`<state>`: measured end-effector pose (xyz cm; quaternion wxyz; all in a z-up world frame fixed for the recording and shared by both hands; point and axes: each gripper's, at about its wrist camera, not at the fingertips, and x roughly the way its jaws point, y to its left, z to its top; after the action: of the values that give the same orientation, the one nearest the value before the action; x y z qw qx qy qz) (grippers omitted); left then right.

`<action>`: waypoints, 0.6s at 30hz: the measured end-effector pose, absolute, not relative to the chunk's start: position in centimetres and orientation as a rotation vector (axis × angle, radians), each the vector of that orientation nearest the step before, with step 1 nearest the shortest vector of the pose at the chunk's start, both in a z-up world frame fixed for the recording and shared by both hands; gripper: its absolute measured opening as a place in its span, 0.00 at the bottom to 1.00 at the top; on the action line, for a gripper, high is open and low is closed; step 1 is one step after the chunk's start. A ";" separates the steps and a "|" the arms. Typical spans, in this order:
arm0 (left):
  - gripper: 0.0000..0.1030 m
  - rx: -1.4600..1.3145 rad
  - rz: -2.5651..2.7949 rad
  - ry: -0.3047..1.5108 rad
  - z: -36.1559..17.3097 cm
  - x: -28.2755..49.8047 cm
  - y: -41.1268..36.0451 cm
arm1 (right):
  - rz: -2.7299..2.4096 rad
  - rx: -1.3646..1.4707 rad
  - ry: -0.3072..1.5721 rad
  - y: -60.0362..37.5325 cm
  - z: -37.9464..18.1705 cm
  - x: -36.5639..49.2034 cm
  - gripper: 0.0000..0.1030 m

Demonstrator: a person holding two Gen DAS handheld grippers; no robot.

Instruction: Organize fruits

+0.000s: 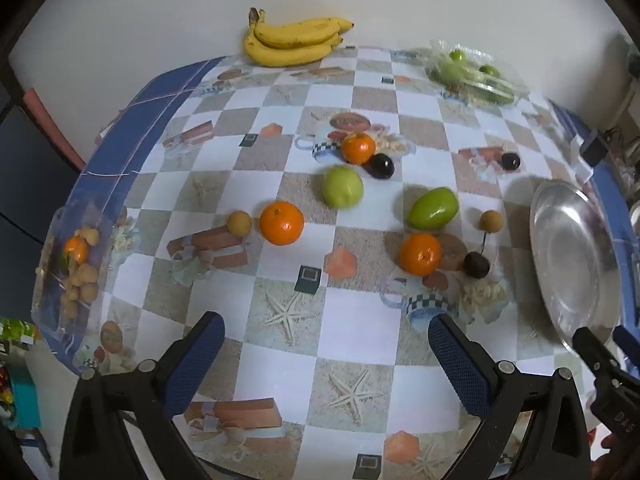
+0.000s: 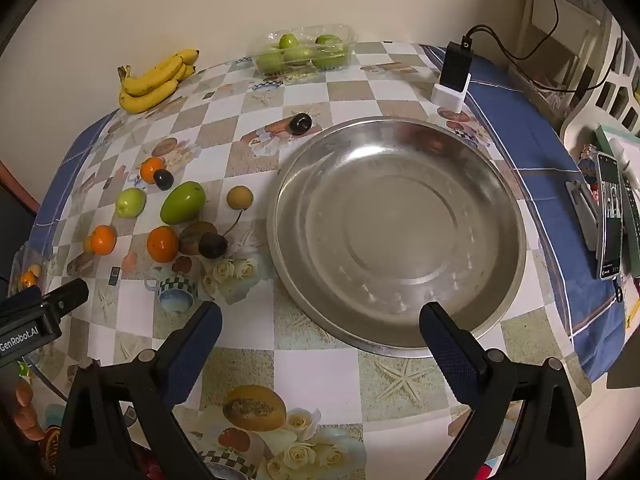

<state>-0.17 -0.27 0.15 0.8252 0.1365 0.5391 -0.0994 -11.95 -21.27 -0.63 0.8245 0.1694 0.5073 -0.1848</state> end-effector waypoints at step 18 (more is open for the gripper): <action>1.00 0.207 -0.272 1.195 -0.8 0.1 0.1 | -0.393 0.383 1.081 -21.6 -0.6 -12.1 0.96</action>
<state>0.14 0.08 -0.79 0.8131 0.0970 0.5598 -0.1272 -12.11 -21.56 -0.62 0.8218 0.1799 0.5080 -0.1848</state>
